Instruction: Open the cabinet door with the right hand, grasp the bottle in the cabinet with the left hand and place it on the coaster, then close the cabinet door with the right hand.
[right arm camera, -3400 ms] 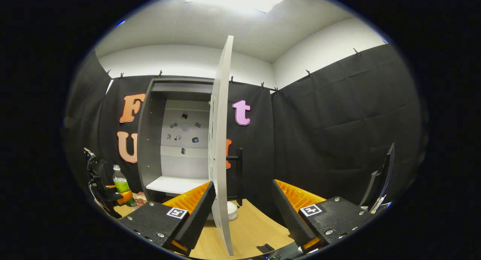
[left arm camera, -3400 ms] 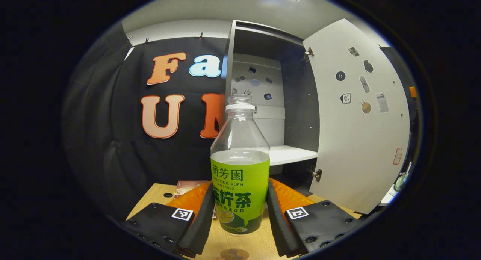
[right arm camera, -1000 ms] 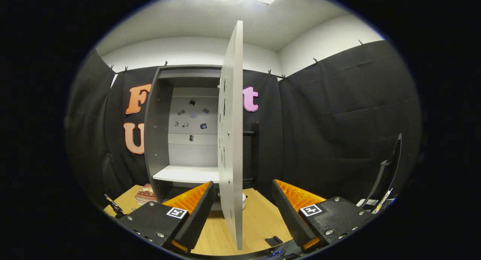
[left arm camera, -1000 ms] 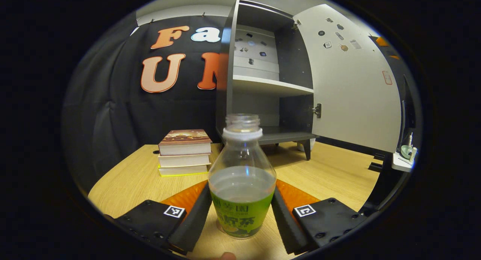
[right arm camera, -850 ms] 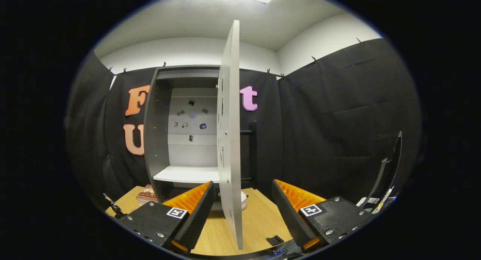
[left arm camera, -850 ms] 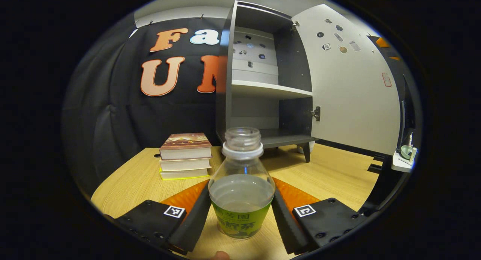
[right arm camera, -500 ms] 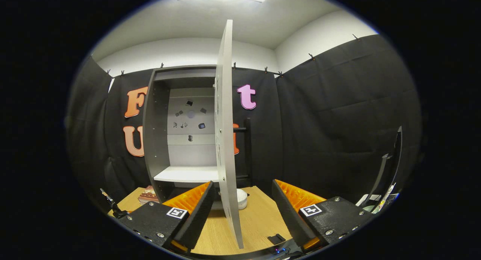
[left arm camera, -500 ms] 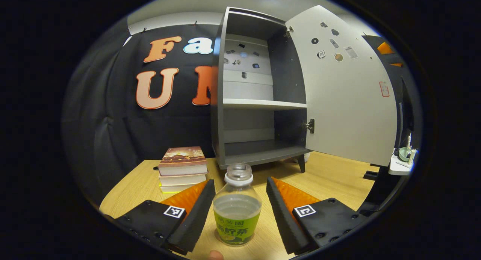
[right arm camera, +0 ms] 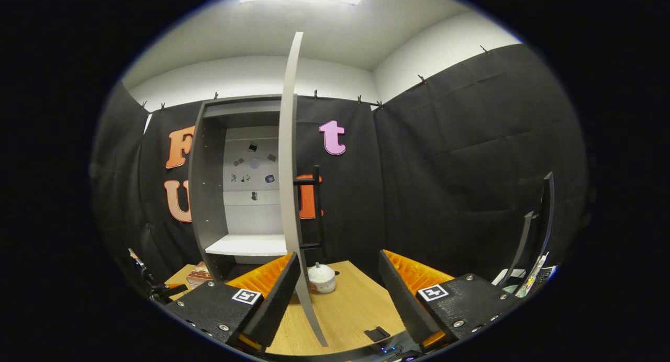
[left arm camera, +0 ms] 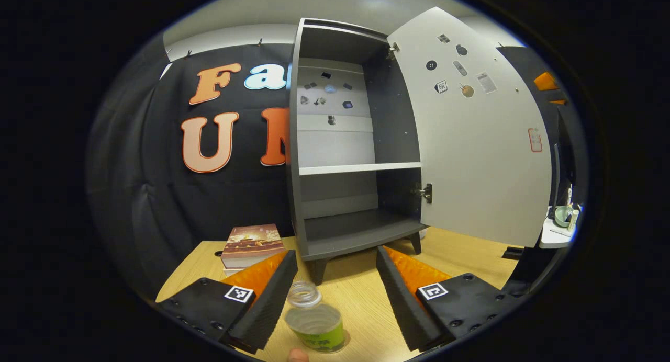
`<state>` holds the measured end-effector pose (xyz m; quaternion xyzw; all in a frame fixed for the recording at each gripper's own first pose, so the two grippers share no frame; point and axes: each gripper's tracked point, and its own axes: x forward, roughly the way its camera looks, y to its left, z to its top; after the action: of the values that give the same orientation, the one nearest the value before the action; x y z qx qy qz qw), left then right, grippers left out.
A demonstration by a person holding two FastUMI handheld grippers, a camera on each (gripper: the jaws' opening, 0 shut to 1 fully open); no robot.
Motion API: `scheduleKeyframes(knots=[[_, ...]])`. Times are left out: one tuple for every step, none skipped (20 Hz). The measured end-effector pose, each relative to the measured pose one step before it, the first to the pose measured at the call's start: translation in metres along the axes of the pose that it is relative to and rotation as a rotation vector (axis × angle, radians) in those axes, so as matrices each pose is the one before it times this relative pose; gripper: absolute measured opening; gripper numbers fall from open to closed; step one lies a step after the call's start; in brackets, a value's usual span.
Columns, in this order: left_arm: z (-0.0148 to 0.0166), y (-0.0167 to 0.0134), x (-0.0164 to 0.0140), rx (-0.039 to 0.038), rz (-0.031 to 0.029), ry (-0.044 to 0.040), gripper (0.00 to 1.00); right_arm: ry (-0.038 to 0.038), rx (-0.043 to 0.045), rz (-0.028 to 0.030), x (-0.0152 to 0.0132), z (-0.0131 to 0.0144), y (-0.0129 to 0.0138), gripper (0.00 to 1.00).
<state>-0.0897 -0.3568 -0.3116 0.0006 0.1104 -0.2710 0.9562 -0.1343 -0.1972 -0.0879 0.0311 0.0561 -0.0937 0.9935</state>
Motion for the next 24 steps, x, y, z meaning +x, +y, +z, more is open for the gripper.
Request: scheduleKeyframes(knots=[[0.00615, -0.00086, -0.00015, 0.00493, 0.0024, -0.00142, 0.99, 0.00565, 0.00331, -0.0081, 0.00092, -0.00307, -0.00633, 0.93], [0.00607, -0.00061, -0.00072, 0.00489, 0.0034, -0.00353, 0.99, 0.00478, 0.00185, -0.00968, 0.00225, -0.00389, -0.0065, 0.93], [0.0066, -0.00076, -0.00068, 0.00423, 0.00126, -0.00418, 0.98, 0.00478, -0.00019, -0.01125, 0.00063, -0.0032, -0.00673, 0.93], [0.00626, -0.00126, -0.0005, 0.00509, 0.00153, -0.00414, 0.99, 0.0028, -0.00083, -0.01378, 0.00281, -0.00265, -0.00772, 0.93], [0.00728, -0.00071, -0.00114, 0.00425, 0.002, -0.00287, 0.99, 0.0018, -0.00371, -0.01511, 0.00281, -0.00279, -0.00908, 0.93], [0.00761, -0.00038, -0.00071, 0.00493, -0.00007, -0.00109, 0.98, 0.00273, -0.00664, -0.01691, 0.00473, -0.00357, -0.00717, 0.93], [0.00825, -0.00135, -0.00118, 0.0044, -0.00127, -0.00069, 0.98, 0.00525, -0.00768, -0.01572, 0.00426, -0.00509, -0.0066, 0.93], [0.00863, -0.00045, -0.00212, 0.00243, 0.00028, -0.00138, 0.98, 0.00713, -0.00588, -0.01022, 0.00427, -0.00537, -0.00621, 0.93], [0.01079, -0.00003, -0.00321, 0.00044, 0.0005, -0.00348, 0.98, 0.01003, -0.00246, -0.00476, 0.00586, -0.00611, -0.00254, 0.93], [0.01068, -0.00033, -0.00332, -0.002, -0.00224, -0.00335, 0.98, 0.011, 0.00167, 0.00116, 0.00574, -0.00659, -0.00076, 0.93], [0.01139, -0.0008, -0.00343, -0.00184, -0.00229, 0.00155, 0.99, 0.01171, 0.00221, 0.00587, 0.00557, -0.00527, 0.0014, 0.93], [0.00923, 0.00382, -0.00479, -0.00614, 0.00993, 0.00689, 0.99, 0.01178, 0.00131, 0.00661, 0.00692, -0.00617, 0.00197, 0.93], [0.01078, 0.00274, -0.00463, -0.01014, 0.00716, -0.00146, 0.99, 0.01165, 0.00051, 0.00883, 0.00669, -0.0058, 0.00258, 0.93], [0.01103, 0.00387, -0.00391, -0.00701, 0.01099, -0.00196, 0.98, 0.01112, 0.00077, 0.01433, 0.00615, -0.00443, 0.00502, 0.93], [0.00997, 0.00715, -0.00429, 0.00208, 0.01926, -0.0007, 0.98, 0.01223, 0.00049, 0.01525, 0.00631, -0.00446, 0.00508, 0.93], [0.00729, 0.0113, -0.00458, 0.00886, 0.02988, 0.00169, 0.98, 0.01085, 0.001, 0.01381, 0.0055, -0.00384, 0.00571, 0.93], [0.00714, 0.01185, -0.00439, 0.00579, 0.03084, -0.0005, 0.99, 0.00911, 0.0015, 0.01704, 0.00504, -0.00397, 0.00646, 0.93], [0.00893, 0.01148, -0.00341, -0.00056, 0.02809, -0.01205, 0.98, 0.00907, 0.00249, 0.01702, 0.00433, -0.00361, 0.00644, 0.93], [0.00822, 0.01244, -0.00228, -0.00367, 0.02681, -0.014, 0.98, 0.00811, 0.00386, 0.01775, 0.0034, -0.00245, 0.00598, 0.93], [0.00798, 0.01549, -0.00335, -0.00357, 0.02873, -0.0169, 0.98, 0.00653, 0.00536, 0.01555, 0.0027, -0.00227, 0.0055, 0.93], [0.00765, 0.01459, -0.00318, -0.00099, 0.02755, -0.01631, 0.98, 0.0044, 0.00586, 0.01371, 0.0016, -0.00076, 0.00515, 0.93], [0.0061, 0.01463, -0.00219, 0.00152, 0.02636, -0.01373, 0.98, 0.0062, 0.00614, -0.00341, -0.00026, -0.00115, 0.00109, 0.93], [0.00411, 0.01474, -0.00282, 0.00129, 0.02953, -0.00895, 0.99, 0.00725, 0.01301, -0.00358, -0.00006, -0.00087, -0.00172, 0.93], [0.00299, 0.01604, -0.00147, 0.00011, 0.02937, -0.00675, 0.98, 0.00295, 0.00467, 0.00348, -0.00047, -0.00002, 0.00076, 0.93]])
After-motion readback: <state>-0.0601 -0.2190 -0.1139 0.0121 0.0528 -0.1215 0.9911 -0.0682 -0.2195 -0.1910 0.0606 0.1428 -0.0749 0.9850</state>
